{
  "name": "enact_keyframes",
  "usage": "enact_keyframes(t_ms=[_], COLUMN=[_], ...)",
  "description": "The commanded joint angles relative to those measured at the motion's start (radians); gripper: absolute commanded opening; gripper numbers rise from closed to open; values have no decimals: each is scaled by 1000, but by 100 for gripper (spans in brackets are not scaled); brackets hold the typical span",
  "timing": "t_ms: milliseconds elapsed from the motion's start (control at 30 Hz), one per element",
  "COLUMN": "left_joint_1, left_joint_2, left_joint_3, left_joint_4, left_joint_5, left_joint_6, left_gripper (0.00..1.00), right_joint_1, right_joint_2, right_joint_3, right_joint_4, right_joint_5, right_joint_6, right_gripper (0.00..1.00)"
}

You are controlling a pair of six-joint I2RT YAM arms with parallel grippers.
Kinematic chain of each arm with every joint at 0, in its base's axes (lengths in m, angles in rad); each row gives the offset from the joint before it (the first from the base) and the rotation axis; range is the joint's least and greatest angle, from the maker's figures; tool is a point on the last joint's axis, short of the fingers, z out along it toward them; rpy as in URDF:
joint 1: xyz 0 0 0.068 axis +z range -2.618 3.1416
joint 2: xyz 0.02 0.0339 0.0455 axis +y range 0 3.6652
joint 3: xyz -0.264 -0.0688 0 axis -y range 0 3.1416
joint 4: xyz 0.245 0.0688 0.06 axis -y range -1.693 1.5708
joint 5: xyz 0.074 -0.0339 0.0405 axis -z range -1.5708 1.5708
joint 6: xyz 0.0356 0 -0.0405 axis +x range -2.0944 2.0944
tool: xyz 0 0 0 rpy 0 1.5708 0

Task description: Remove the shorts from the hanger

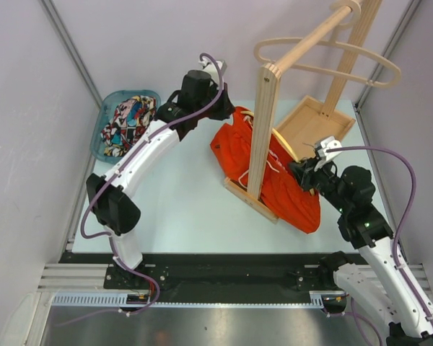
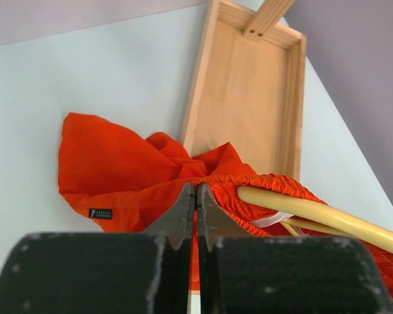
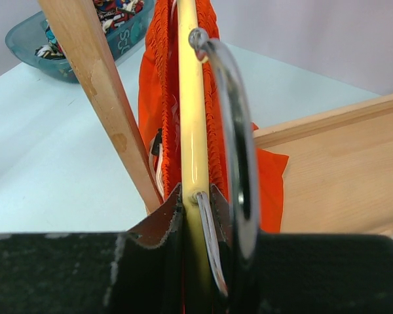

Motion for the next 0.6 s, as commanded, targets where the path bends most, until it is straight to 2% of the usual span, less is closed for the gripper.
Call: enact_keyframes(t_ms=[0,100,167,200,233,267,300,333,467,533,567], left_joint_1=[92,92,90,92,90,92,92,92,92,90,90], left_joint_2=[-67,-93,-134,-151,-192,-211,-232,-264,-265,-245,-224], left_joint_3=[-12,-52,-93,-150,-182,-218,-282,-307,-347,-327,-318], left_joint_4=[11,46,77,89,113,132,170,184,186,172,172], left_joint_5=[7,201,243,251,252,257,266,271,277,297,333], left_joint_6=[33,12,-16,-24,-33,-48,-53,-68,-62,-58,-58], left_gripper=[0,0,1,7,15,33,41,53,64,93,98], right_joint_1=[-29,-29,-29,-27,-29,-27,-29,-27,-27,-26,-27], right_joint_2=[-77,-60,-41,-33,-30,-21,-19,-14,-11,-11,-13], right_joint_3=[20,20,20,20,20,20,20,20,20,20,20], right_joint_4=[117,143,160,177,185,191,201,205,206,205,205], right_joint_5=[69,42,37,34,33,23,20,16,6,3,5], right_joint_6=[-7,19,37,37,37,60,65,66,83,86,88], right_gripper=[0,0,0,0,0,0,0,0,0,0,0])
